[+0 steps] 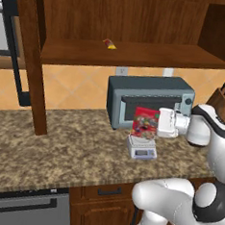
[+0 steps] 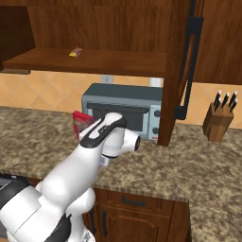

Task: Pick the cereal and place it on the digital scale for weighing, and close the cabinet.

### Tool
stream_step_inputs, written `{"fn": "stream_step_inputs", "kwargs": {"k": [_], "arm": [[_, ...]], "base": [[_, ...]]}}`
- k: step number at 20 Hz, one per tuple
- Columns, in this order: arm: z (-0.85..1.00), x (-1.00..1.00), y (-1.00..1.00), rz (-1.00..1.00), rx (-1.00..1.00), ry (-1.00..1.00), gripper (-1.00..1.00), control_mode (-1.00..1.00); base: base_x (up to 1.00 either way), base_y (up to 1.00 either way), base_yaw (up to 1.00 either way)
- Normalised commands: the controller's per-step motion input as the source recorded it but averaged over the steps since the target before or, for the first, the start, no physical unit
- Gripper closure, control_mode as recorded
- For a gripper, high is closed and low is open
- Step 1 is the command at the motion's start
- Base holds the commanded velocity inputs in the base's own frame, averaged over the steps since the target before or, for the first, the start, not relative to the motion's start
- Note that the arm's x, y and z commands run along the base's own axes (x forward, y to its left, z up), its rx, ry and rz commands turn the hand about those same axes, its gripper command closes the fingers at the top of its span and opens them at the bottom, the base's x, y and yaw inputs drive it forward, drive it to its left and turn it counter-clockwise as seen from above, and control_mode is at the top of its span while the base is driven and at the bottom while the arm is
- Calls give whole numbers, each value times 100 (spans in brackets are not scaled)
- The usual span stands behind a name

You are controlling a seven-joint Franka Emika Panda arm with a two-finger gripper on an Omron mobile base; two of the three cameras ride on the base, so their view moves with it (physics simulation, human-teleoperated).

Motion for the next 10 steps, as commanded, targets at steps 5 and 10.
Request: {"fn": "stream_step_inputs", "kwargs": {"k": [5, 10], "arm": [[-10, 25, -41, 0, -1, 7, 100, -100], [-23, 0, -21, 0, 0, 0, 100, -100]], "base": [[0, 0, 0], [0, 0, 0]]}}
